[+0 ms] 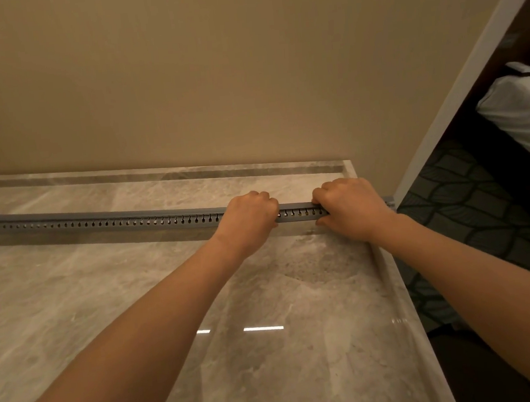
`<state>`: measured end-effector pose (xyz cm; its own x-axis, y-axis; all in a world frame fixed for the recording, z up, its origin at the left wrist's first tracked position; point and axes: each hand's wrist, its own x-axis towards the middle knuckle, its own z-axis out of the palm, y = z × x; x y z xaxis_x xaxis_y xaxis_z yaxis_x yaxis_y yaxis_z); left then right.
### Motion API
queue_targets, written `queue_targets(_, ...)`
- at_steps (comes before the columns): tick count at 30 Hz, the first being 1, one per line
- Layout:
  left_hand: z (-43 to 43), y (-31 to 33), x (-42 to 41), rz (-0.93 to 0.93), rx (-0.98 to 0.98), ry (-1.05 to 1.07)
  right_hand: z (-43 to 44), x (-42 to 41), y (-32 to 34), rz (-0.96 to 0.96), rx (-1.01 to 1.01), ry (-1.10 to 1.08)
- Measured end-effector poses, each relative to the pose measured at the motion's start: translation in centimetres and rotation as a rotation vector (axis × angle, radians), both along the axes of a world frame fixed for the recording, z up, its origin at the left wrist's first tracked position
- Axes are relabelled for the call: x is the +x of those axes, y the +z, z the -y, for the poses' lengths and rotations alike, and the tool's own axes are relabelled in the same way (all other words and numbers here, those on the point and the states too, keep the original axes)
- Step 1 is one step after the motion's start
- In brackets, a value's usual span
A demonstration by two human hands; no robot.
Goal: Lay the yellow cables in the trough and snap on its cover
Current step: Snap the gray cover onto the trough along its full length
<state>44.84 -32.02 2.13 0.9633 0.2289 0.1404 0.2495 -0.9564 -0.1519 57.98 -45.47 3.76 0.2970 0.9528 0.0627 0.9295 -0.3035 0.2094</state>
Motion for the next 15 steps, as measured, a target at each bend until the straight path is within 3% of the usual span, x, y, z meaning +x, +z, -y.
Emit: queue_targets(15, 2.5, -0.3, 2.3, 0.105, -0.025, -0.063, 0.5, 0.2, -0.3, -0.046, 0.095, 0.047)
